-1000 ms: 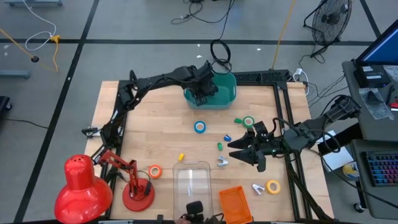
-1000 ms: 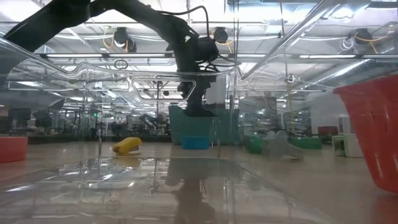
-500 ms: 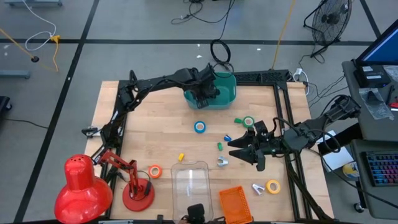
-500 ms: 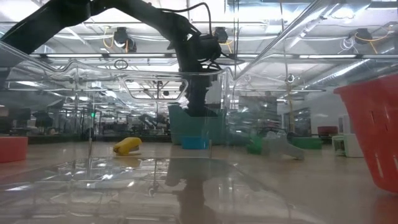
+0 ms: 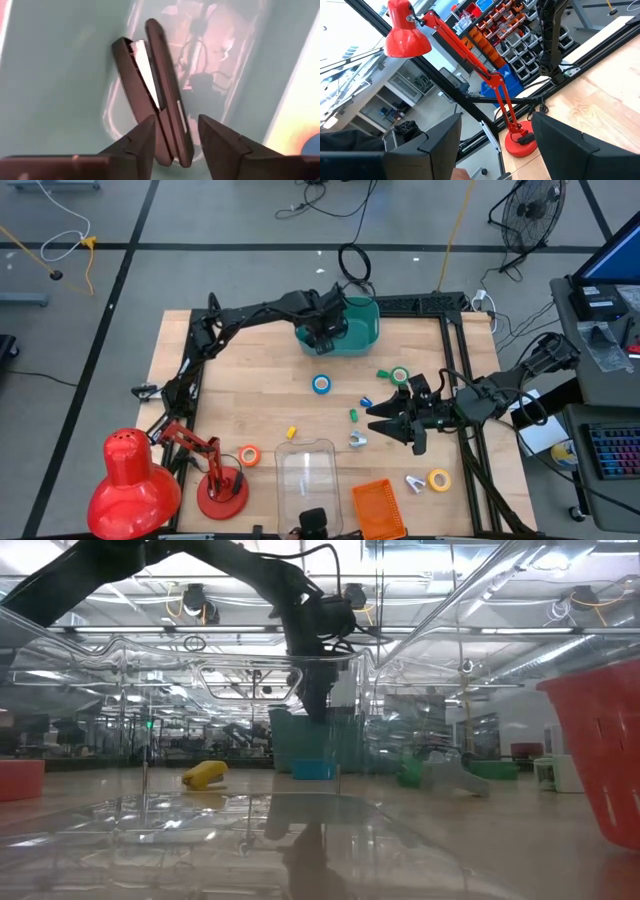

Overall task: Pick and place Stapler, Stapler remover, tape
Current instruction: Put the orange tape into the transparent bin

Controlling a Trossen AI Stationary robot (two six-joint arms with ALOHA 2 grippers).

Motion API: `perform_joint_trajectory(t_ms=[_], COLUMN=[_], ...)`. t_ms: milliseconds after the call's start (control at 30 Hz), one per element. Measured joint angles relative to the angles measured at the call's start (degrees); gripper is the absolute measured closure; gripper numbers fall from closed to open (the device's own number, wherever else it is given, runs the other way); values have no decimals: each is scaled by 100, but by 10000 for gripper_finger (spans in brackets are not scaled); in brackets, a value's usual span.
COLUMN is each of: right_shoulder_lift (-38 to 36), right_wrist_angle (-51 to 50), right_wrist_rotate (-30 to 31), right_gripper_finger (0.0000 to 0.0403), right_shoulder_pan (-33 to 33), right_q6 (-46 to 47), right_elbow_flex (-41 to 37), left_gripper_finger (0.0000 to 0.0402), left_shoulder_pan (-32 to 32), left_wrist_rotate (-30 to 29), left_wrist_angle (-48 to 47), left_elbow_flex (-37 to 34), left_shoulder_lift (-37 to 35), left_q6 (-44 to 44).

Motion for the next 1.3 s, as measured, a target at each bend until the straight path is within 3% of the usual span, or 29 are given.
perform_joint_trajectory(t_ms=[400, 500, 767, 967, 1067, 1167, 1300], right_shoulder_lift=[0, 0, 0, 0, -2, -26, -136], right_wrist_angle=[-1, 1, -1, -3, -46, -205, -765], right_wrist_rotate=[-2, -2, -2, 0, -6, -47, -688], right_gripper_finger=[165, 165, 165, 165, 165, 165, 165], right_shoulder_pan=[1, 1, 0, -1, -65, -176, -545], right_q6=[0, 0, 0, -1, 0, 1, 135], right_elbow_flex=[0, 0, 0, 0, 0, 0, 0], left_gripper_finger=[355, 394, 395, 398, 397, 398, 397], left_shoulder_pan=[-5, 16, 58, -68, -216, -495, -1082], left_wrist_rotate=[37, 550, 2203, 2927, 3259, 3108, 2093], left_wrist_angle=[-293, -468, -655, -731, -1247, -1954, -2499], left_elbow_flex=[160, 429, 1487, 1965, 2147, 2245, 2238], left_shoulder_lift=[-190, -196, -198, -198, -198, -265, -471], left_q6=[-285, -623, -1842, -2425, -2575, -2578, -2787])
